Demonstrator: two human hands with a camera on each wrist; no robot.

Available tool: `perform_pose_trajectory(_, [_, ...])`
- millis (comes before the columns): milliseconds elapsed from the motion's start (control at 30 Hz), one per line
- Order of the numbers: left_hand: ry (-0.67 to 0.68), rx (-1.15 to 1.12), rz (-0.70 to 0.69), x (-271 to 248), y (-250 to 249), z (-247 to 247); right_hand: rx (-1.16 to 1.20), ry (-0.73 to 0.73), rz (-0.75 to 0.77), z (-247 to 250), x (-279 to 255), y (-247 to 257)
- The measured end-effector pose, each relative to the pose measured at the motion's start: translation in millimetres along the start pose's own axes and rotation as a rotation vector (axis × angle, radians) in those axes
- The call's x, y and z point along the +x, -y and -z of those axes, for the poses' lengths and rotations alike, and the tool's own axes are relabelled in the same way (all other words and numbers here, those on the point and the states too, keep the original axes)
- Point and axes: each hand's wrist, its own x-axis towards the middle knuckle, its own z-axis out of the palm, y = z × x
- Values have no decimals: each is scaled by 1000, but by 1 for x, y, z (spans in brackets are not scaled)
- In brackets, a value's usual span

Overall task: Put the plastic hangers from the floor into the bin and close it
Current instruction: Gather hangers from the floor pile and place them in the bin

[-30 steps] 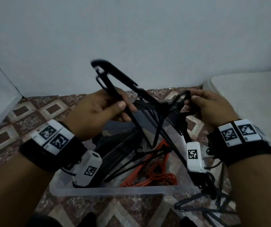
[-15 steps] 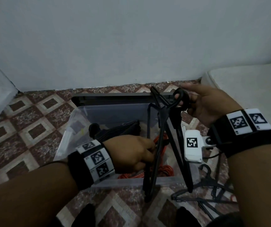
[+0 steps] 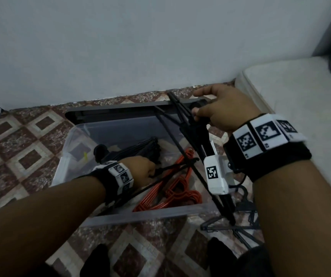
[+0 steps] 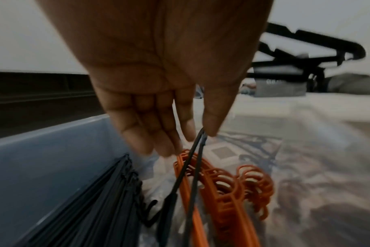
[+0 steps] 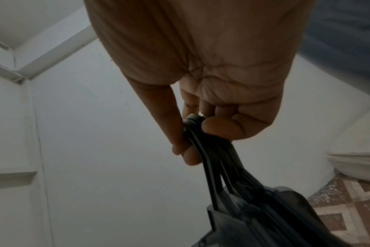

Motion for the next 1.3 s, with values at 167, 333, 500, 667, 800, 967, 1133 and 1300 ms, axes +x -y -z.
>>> perform_pose_trajectory(167, [55,21,13,73,-17,-9,-31,-67,70,-9,10,-2])
perform_pose_trajectory(333, [92,-24,84,134,-46,-41,-66,-90,91,-11,15,-7])
perform_pose_trajectory(500, [47,20,130,148,-43,-63,-57,-114,101,-2,18,-12])
perform_pose_trajectory(667, [-269,-46,239,114,-12,-29,-40,-171,103,-6,22,-12])
perform_pose_trajectory(800, [-344,-268,407,49,40,11,-1,-233,121,-9,23,-6])
perform_pose_trajectory(967, [-495,-764,535,-40,88,57,93,-214,116,-7,18,-3])
perform_pose_trajectory(1133, [-784,-1121,371,-96,103,87,66,-190,126,-8,6,-4])
perform_pose_trajectory(1300, [-750,-1489,66,-112,104,100,130,-101,48,-4,3,-3])
